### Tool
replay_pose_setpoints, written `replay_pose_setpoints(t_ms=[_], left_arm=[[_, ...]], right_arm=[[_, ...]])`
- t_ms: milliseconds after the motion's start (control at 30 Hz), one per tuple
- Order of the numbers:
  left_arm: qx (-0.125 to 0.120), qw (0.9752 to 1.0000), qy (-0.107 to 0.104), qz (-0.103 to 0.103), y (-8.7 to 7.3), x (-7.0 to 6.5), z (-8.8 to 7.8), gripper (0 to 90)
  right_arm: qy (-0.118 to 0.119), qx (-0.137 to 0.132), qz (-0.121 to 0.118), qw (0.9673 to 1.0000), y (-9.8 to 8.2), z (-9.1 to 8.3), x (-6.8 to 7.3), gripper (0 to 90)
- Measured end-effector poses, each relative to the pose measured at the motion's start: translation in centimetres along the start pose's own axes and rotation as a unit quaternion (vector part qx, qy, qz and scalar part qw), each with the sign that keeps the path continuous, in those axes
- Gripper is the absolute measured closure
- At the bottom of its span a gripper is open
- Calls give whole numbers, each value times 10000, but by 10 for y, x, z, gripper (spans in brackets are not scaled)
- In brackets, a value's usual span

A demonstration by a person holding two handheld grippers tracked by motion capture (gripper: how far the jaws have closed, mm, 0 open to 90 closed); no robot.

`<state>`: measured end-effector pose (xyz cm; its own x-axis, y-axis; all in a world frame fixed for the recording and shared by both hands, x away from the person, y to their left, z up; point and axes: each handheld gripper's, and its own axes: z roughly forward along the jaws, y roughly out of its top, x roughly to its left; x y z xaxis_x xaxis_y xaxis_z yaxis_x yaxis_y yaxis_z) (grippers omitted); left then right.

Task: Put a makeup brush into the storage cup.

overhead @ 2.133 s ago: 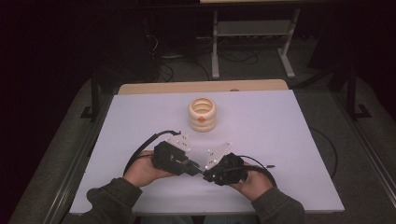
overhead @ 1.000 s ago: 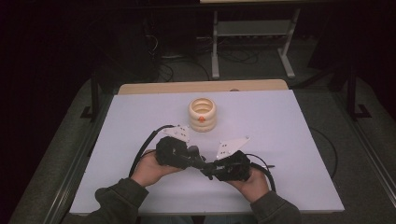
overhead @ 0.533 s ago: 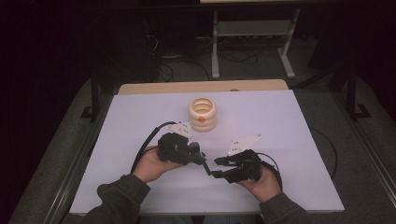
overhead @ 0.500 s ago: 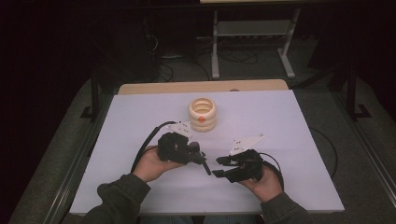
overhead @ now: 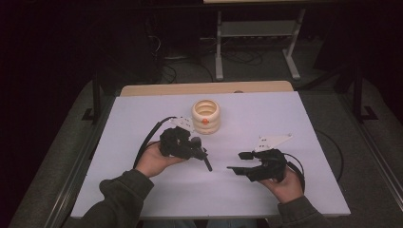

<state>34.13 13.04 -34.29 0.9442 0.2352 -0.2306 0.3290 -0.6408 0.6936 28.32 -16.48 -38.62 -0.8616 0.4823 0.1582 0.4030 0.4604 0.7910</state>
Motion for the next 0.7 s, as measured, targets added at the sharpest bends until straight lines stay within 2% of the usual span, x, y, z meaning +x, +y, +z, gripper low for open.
replay_pose_setpoints(t_ms=[500,700], left_arm=[[43,9999,22,-102,9,18,-4,777],[73,9999,4,-126,16,24,-4,777]], right_arm=[[-239,-11,115,9996,-11,-12,-12,349],[-316,-57,230,9992,-14,-19,-16,335]])
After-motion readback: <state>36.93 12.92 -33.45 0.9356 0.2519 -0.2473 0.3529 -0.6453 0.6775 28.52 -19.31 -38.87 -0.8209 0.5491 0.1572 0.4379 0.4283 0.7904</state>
